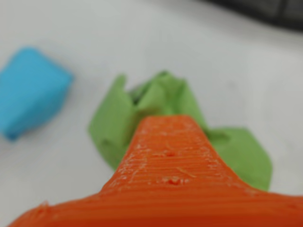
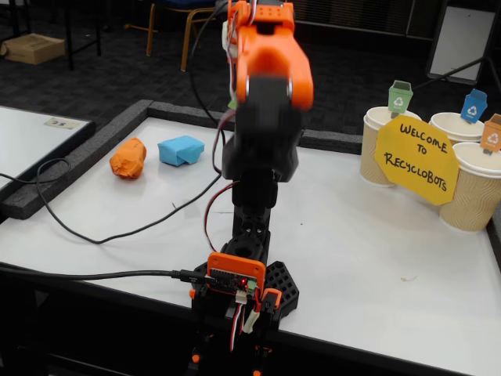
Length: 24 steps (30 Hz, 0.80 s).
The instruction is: Sort rubbish by color.
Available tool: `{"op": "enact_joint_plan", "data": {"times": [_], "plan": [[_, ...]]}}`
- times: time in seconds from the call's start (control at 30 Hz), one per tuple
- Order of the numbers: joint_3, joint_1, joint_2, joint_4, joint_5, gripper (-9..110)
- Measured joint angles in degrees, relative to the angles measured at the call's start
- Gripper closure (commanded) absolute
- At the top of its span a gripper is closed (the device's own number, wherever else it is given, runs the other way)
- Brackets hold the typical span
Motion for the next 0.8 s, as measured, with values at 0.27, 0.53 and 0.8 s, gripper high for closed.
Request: {"op": "enact_joint_plan", "data": {"times": [0.27,0.53,0.8], "plan": [[6.3,-1.8,20.6,4.7,0.0,101],[7.1,-3.2,30.5,7.0,0.0,101],[9.2,-3.2,36.6,8.4,0.0,101]]}}
